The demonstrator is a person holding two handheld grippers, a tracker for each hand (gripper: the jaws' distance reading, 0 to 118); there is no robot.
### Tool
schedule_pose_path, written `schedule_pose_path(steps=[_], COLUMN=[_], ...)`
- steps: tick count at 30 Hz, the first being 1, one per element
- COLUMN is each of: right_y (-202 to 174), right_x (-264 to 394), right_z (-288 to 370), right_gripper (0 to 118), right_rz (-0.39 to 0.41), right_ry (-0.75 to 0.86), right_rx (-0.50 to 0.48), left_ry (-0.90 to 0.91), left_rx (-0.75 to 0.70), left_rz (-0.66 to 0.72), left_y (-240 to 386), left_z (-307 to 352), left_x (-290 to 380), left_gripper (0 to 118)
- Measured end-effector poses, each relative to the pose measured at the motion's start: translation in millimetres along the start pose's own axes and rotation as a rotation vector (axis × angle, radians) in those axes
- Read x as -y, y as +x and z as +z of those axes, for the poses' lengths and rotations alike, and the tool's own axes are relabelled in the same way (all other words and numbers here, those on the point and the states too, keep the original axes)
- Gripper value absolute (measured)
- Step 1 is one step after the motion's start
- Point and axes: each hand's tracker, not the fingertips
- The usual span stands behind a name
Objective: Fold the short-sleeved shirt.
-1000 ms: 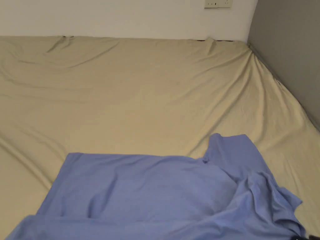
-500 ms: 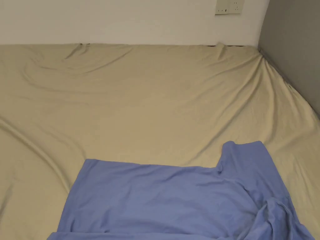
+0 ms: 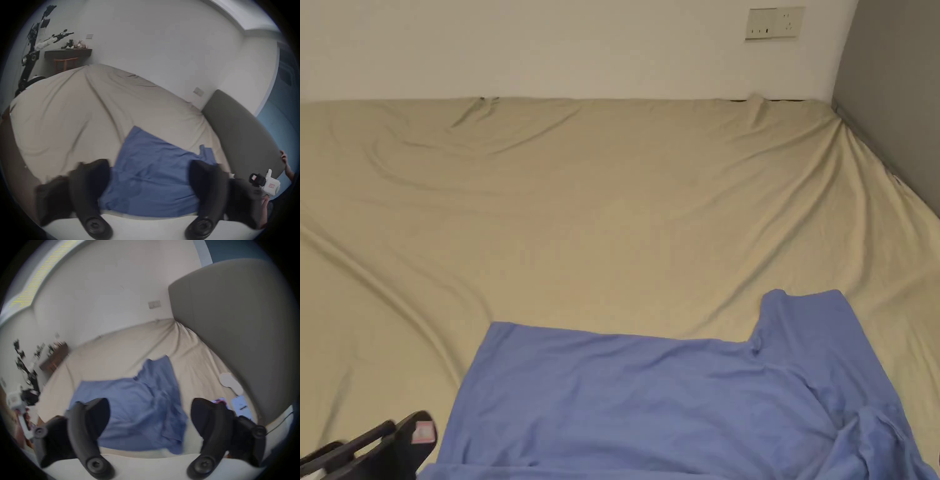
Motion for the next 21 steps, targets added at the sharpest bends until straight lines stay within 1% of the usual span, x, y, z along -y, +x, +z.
schedule_pose_path(steps=[1,2,3,4,5,6,8,10,15,16,17,18,19,20,21], right_y=[-4,-7,-10,-10,-10,-11,-11,-9,-2,6,8,9,10,9,9], right_x=[-1,-1,1,5,8,10,19,22,19,16,14,14,13,11,11], right_z=[-5,-11,-17,-27,-34,-40,-50,-58,-77,-83,-88,-92,-96,-99,-102], right_gripper=[79,35,6,6,5,5,5,5,5,5,5,5,5,5,5], right_rz=[-0.030,-0.056,-0.071,-0.080,-0.088,-0.088,-0.091,-0.092,-0.115,-0.126,-0.135,-0.140,-0.146,-0.151,-0.153], right_ry=[-0.013,-0.024,-0.030,-0.044,-0.072,-0.116,-0.125,-0.155,-0.174,-0.175,-0.178,-0.181,-0.187,-0.199,-0.206], right_rx=[-0.043,-0.060,-0.065,-0.034,-0.045,-0.071,-0.059,-0.055,-0.015,-0.006,0.002,0.009,0.017,0.023,0.027], left_ry=[-0.013,-0.050,-0.099,-0.136,-0.212,-0.250,-0.278,-0.301,-0.321,-0.356,-0.368,-0.382,-0.403,-0.437,-0.475], left_rx=[0.006,-0.005,-0.027,-0.043,-0.035,-0.026,-0.007,-0.012,-0.007,-0.025,-0.042,-0.066,-0.120,-0.160,-0.189], left_rz=[-0.006,-0.012,-0.028,-0.032,-0.032,-0.017,-0.007,-0.010,-0.038,-0.079,-0.121,-0.153,-0.156,-0.149,-0.149], left_y=[7,13,11,5,4,3,-3,-6,-8,-8,-8,-9,-19,-25,-30], left_z=[-7,-17,-29,-42,-54,-62,-85,-110,-200,-225,-249,-268,-294,-319,-338], left_x=[1,4,7,13,17,21,22,8,-68,-83,-95,-103,-110,-113,-115], left_gripper=[59,9,2,2,1,0,0,0,0,0,12,36,70,70,83])
